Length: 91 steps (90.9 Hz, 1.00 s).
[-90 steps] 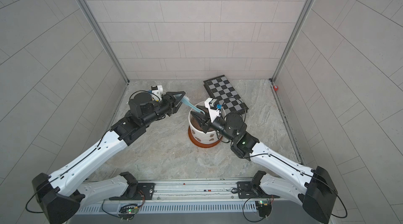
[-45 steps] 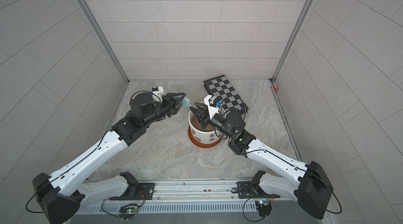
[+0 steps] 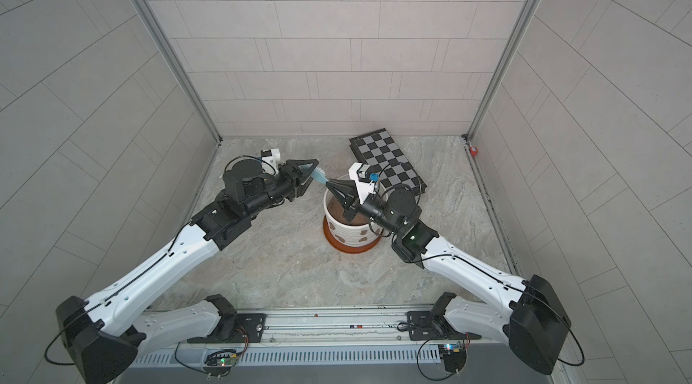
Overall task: Scrub the dried mud off the ceramic pot
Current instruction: Pick up the brush from the center of the board.
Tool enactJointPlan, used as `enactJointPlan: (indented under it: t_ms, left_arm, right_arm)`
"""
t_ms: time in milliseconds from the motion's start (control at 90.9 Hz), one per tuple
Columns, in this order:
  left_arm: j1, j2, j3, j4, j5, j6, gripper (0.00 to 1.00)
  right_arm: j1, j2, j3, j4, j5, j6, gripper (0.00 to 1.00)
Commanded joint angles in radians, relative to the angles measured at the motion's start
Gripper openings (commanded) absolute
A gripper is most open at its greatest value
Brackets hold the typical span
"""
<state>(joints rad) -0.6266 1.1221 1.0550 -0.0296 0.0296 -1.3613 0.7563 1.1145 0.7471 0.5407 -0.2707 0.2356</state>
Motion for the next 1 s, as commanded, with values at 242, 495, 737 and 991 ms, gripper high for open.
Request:
enactJointPlan:
  t_ms: [242,495,737,991]
  left_arm:
    - [-0.002,0.005,-0.006,-0.017,0.02,0.019,0.25]
    - [-0.002,0.004,0.026,-0.12,-0.028,0.137,0.69]
    - [0.015,0.06,0.145,-0.377,-0.058,0.47,0.77]
    - [0.033,0.218,0.216,-0.509,-0.08,0.781,0.76]
  right_arm:
    - [-0.02,-0.005,0.044,-0.06,-0.07,0.013,0.0]
    - [-0.052,-0.074,0.026,-0.144,-0.022,-0.009,0.0]
    - [-0.132,-0.238,0.033,-0.469,0.011,-0.08,0.0]
    - [-0.168,-0.392,0.047,-0.749,-0.003,-0.09,0.0]
